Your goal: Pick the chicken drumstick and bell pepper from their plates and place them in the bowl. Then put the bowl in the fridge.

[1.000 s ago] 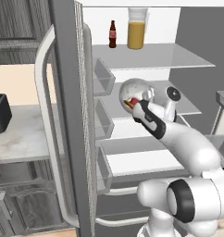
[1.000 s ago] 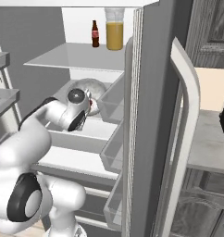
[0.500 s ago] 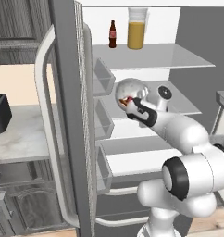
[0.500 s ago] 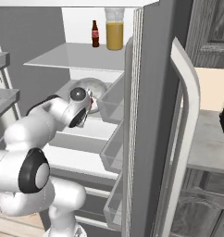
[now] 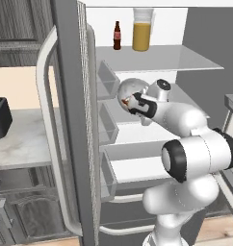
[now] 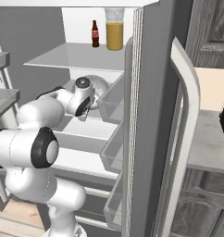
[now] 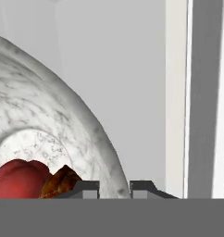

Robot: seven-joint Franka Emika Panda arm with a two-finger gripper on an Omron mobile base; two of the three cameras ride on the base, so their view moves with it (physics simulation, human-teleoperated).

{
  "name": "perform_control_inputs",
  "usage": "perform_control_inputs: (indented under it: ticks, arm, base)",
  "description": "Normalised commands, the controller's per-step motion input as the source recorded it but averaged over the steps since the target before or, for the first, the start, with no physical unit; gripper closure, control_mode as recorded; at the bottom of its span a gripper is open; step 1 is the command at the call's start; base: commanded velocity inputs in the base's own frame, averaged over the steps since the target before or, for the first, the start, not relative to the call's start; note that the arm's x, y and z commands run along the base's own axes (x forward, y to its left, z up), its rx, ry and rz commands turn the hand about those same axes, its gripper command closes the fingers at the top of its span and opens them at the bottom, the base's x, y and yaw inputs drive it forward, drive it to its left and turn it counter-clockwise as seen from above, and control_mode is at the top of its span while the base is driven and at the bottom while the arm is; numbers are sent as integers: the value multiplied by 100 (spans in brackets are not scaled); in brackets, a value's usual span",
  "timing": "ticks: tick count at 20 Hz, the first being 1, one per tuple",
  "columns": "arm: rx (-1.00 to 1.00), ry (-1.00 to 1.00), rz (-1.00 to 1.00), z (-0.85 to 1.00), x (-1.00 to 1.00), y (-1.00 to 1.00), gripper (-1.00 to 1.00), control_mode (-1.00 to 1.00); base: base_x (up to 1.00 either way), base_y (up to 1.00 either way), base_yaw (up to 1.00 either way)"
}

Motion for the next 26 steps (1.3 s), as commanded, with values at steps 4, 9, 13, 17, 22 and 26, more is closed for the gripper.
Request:
perform_control_inputs:
  ticks: [4, 9, 13, 17, 22, 26]
  arm:
    - [0, 9, 0, -2, 32, 0, 100, -100]
    - [0, 3, 0, -3, 17, 0, 100, -100]
    - [0, 1, 0, -8, 12, 2, -100, -100]
    - [0, 0, 0, 0, 3, 0, -100, -100]
    - [1, -1, 0, 0, -2, 0, -100, -100]
    - [4, -8, 0, 12, -15, 1, -100, -100]
  base:
    - [0, 0, 0]
    - [0, 0, 0]
    - [0, 0, 0]
    - [0, 0, 0]
    - [0, 0, 0]
    - [0, 0, 0]
